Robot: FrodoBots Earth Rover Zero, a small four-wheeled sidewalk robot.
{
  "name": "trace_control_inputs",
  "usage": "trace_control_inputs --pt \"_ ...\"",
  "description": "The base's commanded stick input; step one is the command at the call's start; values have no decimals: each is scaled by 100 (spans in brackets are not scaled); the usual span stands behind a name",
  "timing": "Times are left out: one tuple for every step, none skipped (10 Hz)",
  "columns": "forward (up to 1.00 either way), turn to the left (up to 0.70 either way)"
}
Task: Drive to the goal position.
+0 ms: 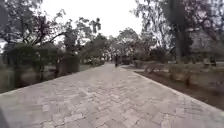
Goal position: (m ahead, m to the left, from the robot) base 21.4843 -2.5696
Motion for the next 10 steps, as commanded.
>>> trace_control_inputs --pt "70 0" --pt "70 0" --pt "70 0" --pt "70 0" --pt "70 0" --pt "70 0" --pt "70 0" --pt "70 0" --pt "70 0" --pt "70 0"
